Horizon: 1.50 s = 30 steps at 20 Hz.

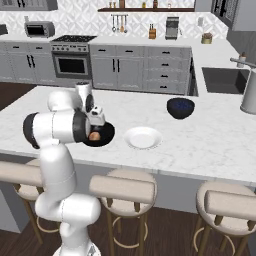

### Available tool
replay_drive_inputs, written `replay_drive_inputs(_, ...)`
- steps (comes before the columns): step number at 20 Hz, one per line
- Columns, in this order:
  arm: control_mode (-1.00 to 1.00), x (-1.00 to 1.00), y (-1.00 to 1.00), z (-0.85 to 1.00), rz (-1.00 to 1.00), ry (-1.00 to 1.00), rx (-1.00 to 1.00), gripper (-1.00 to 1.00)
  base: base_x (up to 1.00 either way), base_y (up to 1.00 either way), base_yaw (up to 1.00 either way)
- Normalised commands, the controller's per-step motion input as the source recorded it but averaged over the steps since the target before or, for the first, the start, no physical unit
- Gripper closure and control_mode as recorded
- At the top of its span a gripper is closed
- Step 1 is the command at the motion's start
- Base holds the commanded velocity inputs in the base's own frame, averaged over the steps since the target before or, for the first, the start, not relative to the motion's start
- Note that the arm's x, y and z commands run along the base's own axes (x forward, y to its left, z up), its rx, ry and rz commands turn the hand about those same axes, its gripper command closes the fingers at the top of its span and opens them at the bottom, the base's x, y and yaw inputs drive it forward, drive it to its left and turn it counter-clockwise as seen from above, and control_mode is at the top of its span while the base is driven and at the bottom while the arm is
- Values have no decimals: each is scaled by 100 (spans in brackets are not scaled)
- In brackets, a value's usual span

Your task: Pick the chicken drumstick and onion from their plates and place them in the bowl. Then put the bowl in the fridge.

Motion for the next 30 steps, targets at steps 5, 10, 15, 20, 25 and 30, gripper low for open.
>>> replay_drive_inputs(5,-100,-99,32,68,-9,0,0,-100,0,0,0)
replay_drive_inputs(10,-100,-74,56,59,-7,0,0,-100,0,0,0)
replay_drive_inputs(15,-100,-37,82,45,-4,0,0,-100,0,0,0)
replay_drive_inputs(20,-100,-11,99,25,-4,0,0,-100,0,0,0)
replay_drive_inputs(25,-100,0,84,0,0,0,0,-100,0,0,0)
replay_drive_inputs(30,-100,24,44,-1,0,0,0,-100,0,0,0)
